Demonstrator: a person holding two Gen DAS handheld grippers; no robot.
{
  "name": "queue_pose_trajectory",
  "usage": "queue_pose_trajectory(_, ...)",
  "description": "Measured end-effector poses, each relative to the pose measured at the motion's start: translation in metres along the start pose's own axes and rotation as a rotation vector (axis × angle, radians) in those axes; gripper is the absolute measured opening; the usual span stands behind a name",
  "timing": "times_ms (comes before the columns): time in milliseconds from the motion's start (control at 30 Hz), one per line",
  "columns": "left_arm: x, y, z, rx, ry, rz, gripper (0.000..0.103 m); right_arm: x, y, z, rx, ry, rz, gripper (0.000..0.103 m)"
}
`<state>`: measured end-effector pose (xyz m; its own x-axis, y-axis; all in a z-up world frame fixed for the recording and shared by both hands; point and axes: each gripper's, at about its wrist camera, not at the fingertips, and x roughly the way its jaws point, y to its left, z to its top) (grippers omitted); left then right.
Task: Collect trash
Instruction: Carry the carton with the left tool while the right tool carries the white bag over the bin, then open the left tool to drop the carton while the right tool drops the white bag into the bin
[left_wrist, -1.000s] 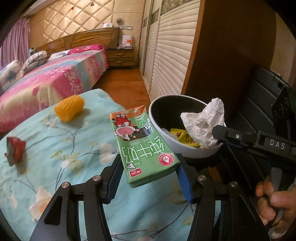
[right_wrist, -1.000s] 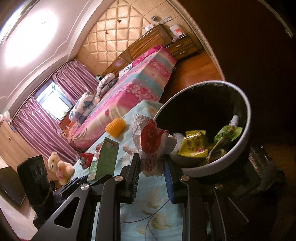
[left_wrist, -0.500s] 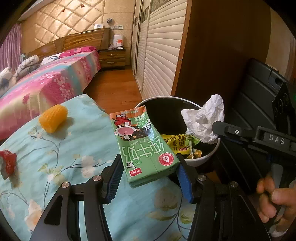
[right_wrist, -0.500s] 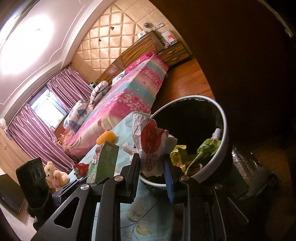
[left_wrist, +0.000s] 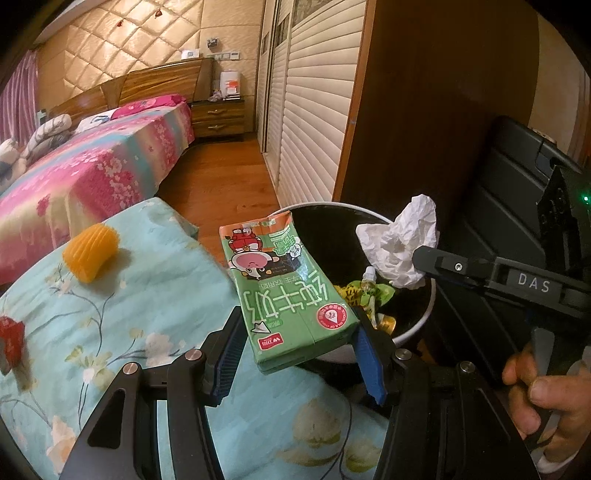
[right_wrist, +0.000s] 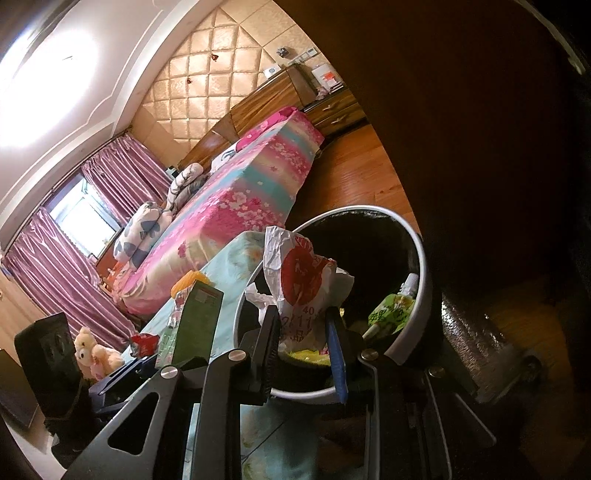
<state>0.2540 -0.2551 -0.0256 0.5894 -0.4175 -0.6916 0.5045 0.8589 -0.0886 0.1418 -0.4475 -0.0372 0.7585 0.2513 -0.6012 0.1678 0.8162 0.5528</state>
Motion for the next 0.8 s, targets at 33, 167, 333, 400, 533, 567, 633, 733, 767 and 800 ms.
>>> queue_pose_trajectory(33,0.002,-0.001,0.001,0.003,0.001,0.000,0.054,0.001,0.000,0.002,-0.004,0.002,-0.005,0.025)
queue_pose_trajectory(167,0.008,-0.003,0.005,0.009,0.006,-0.004,0.054,0.003,-0.001,0.006,-0.006,0.006,-0.016,0.025)
queue_pose_trajectory(333,0.016,-0.006,0.009,0.012,0.022,-0.011,0.054,0.006,-0.002,0.009,-0.012,0.011,-0.032,0.025)
queue_pose_trajectory(400,0.019,-0.008,0.012,0.017,0.026,-0.012,0.054,0.009,-0.003,0.011,-0.011,0.016,-0.039,0.025)
queue_pose_trajectory(533,0.024,-0.011,0.017,0.036,0.030,-0.025,0.054,0.014,-0.008,0.017,-0.004,0.028,-0.046,0.025)
queue_pose_trajectory(567,0.025,-0.013,0.018,0.039,0.031,-0.023,0.054,0.014,-0.008,0.018,-0.005,0.028,-0.049,0.025)
queue_pose_trajectory(633,0.027,-0.014,0.020,0.044,0.032,-0.024,0.054,0.014,-0.009,0.018,-0.003,0.029,-0.052,0.025)
queue_pose_trajectory(733,0.028,-0.018,0.018,0.050,0.035,-0.023,0.054,0.014,-0.013,0.018,0.004,0.032,-0.057,0.025)
queue_pose_trajectory(767,0.029,-0.019,0.018,0.052,0.036,-0.023,0.054,0.014,-0.014,0.018,0.007,0.034,-0.057,0.025)
queue_pose_trajectory(800,0.029,-0.019,0.017,0.053,0.037,-0.022,0.054,0.015,-0.014,0.018,0.009,0.035,-0.057,0.025)
